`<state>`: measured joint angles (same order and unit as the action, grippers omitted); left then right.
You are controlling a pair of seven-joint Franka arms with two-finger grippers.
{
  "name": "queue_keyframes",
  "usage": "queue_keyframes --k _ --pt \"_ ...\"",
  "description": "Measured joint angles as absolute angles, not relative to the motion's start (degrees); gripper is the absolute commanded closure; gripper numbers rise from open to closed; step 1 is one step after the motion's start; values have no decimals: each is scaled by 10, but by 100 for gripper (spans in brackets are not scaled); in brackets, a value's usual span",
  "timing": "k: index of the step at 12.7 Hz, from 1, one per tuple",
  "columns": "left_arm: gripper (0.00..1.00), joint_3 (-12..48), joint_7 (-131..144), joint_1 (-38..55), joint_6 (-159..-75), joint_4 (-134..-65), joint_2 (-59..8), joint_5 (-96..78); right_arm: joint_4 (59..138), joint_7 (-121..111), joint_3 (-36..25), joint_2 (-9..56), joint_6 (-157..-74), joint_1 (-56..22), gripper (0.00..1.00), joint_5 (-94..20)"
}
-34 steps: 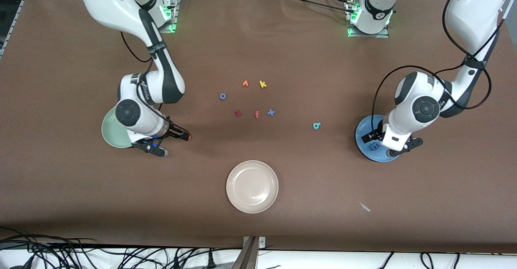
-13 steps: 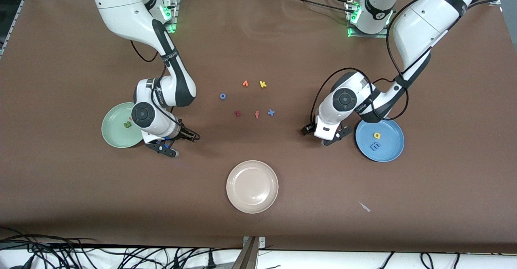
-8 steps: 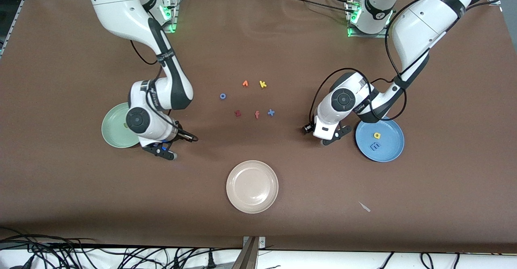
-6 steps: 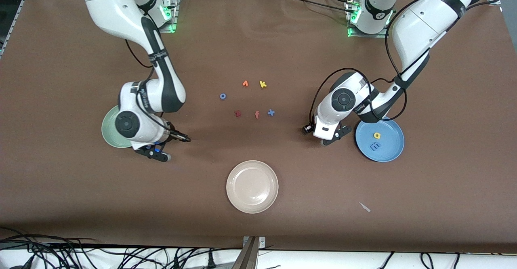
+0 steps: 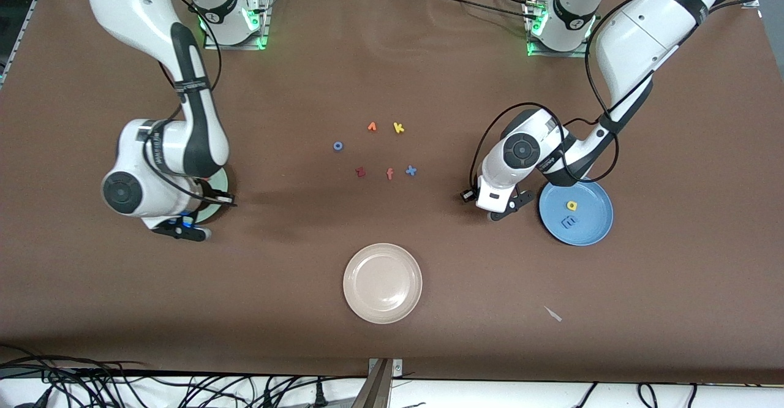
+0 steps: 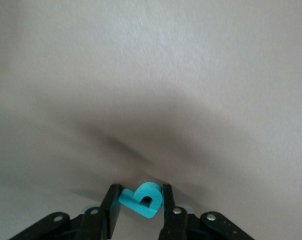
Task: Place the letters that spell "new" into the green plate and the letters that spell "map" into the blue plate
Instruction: 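Release the e on the green plate and b on the blue plate, both grippers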
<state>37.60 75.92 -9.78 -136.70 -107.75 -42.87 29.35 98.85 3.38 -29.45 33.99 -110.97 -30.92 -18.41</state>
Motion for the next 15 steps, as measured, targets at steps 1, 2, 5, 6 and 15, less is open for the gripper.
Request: queue_keyframes --k 1,2,5,6,15 --pt "88 374 759 -103 -1352 -1072 -425 293 998 7 -309 337 -1107 -308 95 -184" --pt "88 375 757 -112 -1332 -1066 -417 293 1007 -11 -317 337 -1107 -305 45 -184" --pt "88 424 723 -192 -1256 -1059 -378 293 1019 -16 -318 338 -1107 -302 0 -184" --pt "88 457 700 -237 -1228 -1059 -367 293 1016 -16 -318 338 -1106 -303 0 -184" --pt "2 478 582 -357 -1180 -1080 -413 338 896 -16 -317 330 -956 -309 0 -184"
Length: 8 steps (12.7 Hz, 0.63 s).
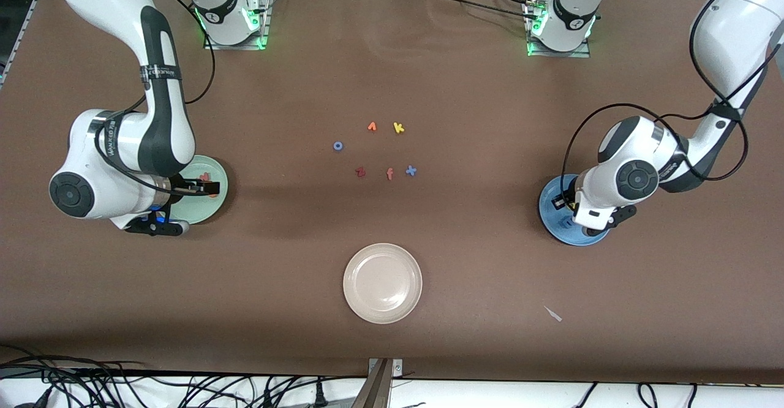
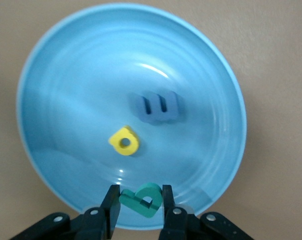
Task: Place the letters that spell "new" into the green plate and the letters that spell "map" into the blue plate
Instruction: 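Release the e on the green plate and b on the blue plate, both grippers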
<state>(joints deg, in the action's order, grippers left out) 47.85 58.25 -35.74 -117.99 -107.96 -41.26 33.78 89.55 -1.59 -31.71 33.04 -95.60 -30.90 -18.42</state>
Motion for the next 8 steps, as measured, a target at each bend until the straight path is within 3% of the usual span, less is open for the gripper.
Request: queue_keyframes --k 5,8 --pt "0 480 583 -349 -1180 -1061 -414 339 855 -16 -317 330 -885 -312 0 -183" --pt "0 496 574 -349 -1094 -989 -397 339 854 -17 -276 298 -882 -287 0 -137"
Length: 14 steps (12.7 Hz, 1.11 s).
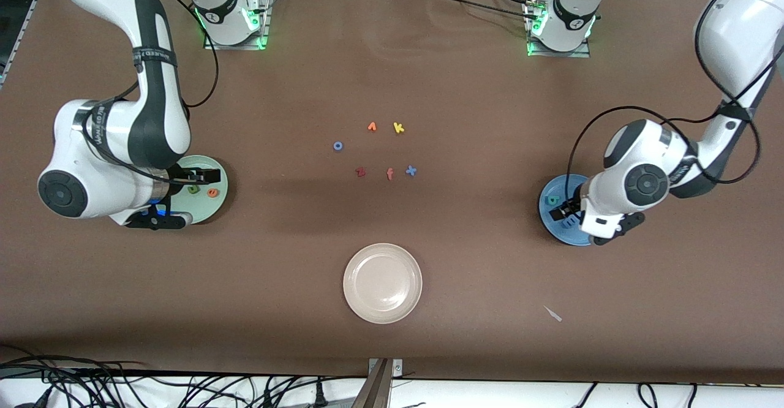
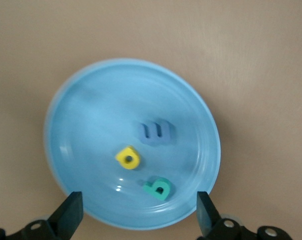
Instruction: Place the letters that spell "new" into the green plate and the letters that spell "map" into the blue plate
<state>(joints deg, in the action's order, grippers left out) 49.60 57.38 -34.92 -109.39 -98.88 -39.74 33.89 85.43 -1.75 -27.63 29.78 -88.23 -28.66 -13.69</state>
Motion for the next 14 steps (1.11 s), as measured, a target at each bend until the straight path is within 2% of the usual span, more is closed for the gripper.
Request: queue_keyframes --k 3,5,9,10,12,14 --pt "0 518 529 -348 -992 -894 -383 320 875 -18 -147 224 -897 -199 0 -42" --pt "0 519 479 -349 -930 -844 -380 313 899 -19 -98 170 -913 -154 0 -31" --pt "0 513 326 -352 -804 -749 -380 290 924 -20 -83 88 -918 -112 0 -22" --pt "0 496 289 -343 -776 -716 -380 259 925 -20 -82 73 -918 -105 0 -16" --pt "0 400 224 -284 -720 -640 -372 177 925 -18 -82 55 -916 -96 0 -10" --pt "0 255 164 -195 -690 -590 -349 85 922 -15 -80 44 -906 -94 0 -9"
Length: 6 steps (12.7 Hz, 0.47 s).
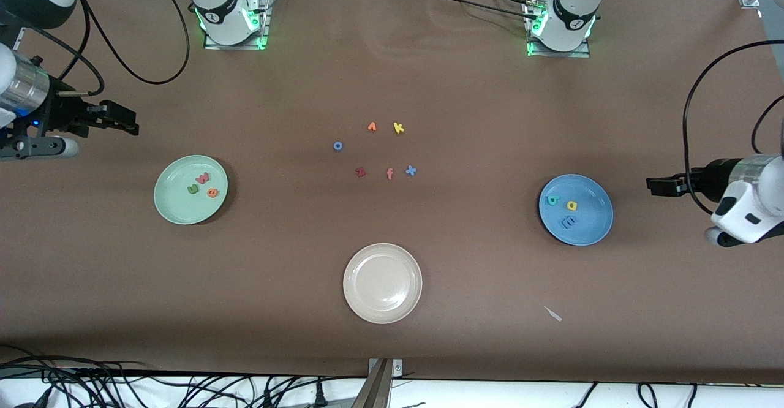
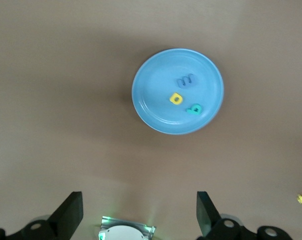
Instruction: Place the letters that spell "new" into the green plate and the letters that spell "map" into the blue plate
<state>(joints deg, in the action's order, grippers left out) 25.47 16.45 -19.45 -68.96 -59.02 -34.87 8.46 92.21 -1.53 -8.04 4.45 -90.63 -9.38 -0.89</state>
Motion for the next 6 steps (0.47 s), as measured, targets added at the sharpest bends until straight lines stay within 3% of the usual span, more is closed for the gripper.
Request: queue_keyframes --k 3,6 --pt "2 64 108 -88 -689 -575 -294 -45 922 -6 -77 44 -906 -93 0 -9" --pt "4 37 95 -65 -760 -605 -244 -55 921 -4 -71 48 -906 -94 0 -9"
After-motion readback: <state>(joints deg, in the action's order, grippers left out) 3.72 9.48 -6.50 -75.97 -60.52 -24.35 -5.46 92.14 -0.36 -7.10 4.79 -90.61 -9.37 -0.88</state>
